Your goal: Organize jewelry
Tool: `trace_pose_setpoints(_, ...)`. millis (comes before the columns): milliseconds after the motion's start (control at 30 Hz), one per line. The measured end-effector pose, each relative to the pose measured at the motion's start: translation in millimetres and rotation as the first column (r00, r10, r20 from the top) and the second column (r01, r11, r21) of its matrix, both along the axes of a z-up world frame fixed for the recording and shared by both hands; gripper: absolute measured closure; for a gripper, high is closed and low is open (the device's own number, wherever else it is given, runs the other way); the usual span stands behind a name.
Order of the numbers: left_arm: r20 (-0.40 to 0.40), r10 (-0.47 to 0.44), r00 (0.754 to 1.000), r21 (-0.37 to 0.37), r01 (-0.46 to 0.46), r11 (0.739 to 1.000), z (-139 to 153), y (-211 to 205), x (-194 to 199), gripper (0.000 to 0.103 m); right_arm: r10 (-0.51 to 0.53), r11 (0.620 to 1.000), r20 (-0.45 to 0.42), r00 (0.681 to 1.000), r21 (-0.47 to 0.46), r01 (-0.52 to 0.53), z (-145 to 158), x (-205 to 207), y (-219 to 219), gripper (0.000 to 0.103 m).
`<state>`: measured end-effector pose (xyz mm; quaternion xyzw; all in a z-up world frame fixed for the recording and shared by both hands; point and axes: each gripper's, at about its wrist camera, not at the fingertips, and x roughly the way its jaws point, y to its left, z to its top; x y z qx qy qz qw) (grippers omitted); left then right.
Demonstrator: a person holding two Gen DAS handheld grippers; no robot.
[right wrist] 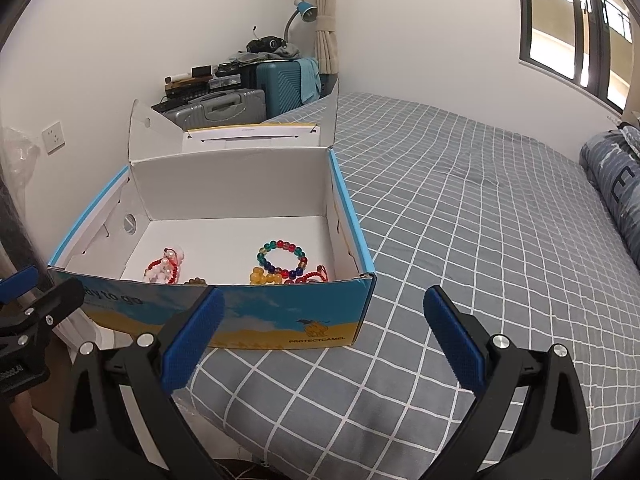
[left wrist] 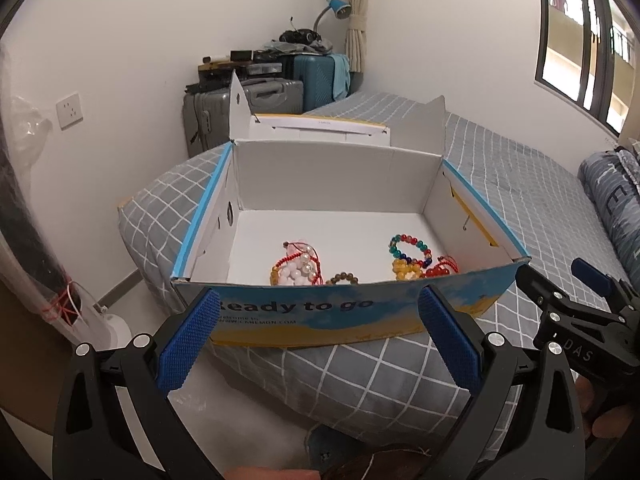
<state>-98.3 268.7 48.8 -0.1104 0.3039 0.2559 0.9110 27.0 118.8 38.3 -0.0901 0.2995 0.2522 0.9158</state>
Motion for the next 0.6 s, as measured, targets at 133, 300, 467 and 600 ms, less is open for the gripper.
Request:
trace_pose_setpoints(133,0.004,0.013,1.0,0.044,-0.014,0.999,2.8,-1.0,-0.5,0.006,0.001,1.0,-0.001,1.0,0.001,-0.001,0.2,0.2,0.1,0.007)
trace_pose_setpoints(300,0.035,0.016,0.999,0.082,-0.019,0.996,6.7,-4.0,-2.1,0.005,0.002,1.0,0.002,1.0,0.001,-0.002,0.6,0.3,0.9,0.007)
trace_pose_setpoints(467,0.009,0.016,1.0,0.093,-0.017,0.996,6.5,-3.7,1.9,0.006,0.002,1.0,-0.001,1.0,0.002,-0.002,2.0,-0.9,1.6,0.007)
trace_pose_setpoints(600,0.016,0.021,1.0,0.069,-0.022,0.997,5.9,-0.7,2.1,0.006,0.005,1.0,-0.018,1.0,0.012,-0.004,3.2,-0.5,0.8,0.007)
